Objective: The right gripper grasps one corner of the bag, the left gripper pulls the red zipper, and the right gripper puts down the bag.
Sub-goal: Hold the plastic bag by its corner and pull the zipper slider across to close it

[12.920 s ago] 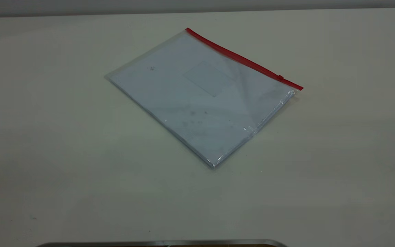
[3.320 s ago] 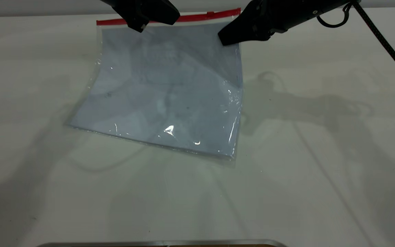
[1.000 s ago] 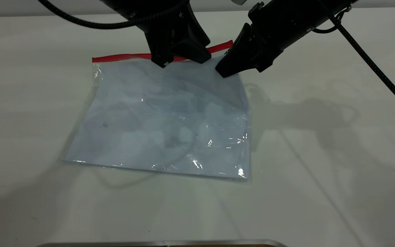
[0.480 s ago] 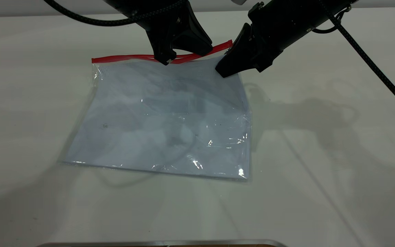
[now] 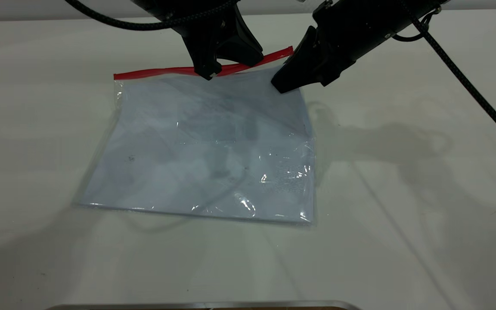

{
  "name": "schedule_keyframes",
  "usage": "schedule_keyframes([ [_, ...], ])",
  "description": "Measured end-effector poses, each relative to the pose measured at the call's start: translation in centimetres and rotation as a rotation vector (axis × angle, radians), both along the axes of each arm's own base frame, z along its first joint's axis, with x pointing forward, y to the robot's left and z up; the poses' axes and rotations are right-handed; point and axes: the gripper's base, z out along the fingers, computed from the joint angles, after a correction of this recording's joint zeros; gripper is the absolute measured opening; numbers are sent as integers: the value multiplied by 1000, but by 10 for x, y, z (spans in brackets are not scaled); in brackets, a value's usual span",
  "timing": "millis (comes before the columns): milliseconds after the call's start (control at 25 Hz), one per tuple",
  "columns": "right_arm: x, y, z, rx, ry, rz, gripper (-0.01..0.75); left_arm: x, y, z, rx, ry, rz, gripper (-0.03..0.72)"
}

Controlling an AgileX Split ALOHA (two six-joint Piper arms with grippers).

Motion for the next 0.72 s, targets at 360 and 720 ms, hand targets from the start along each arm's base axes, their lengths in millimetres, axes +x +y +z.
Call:
schedule_keyframes([
  [360,11,-27,3,58,35,-90,41,4,3,-1,25,-34,36,36],
  [720,20,-57,4,75,46,-161,41,9,7,0,50,-60,58,34],
])
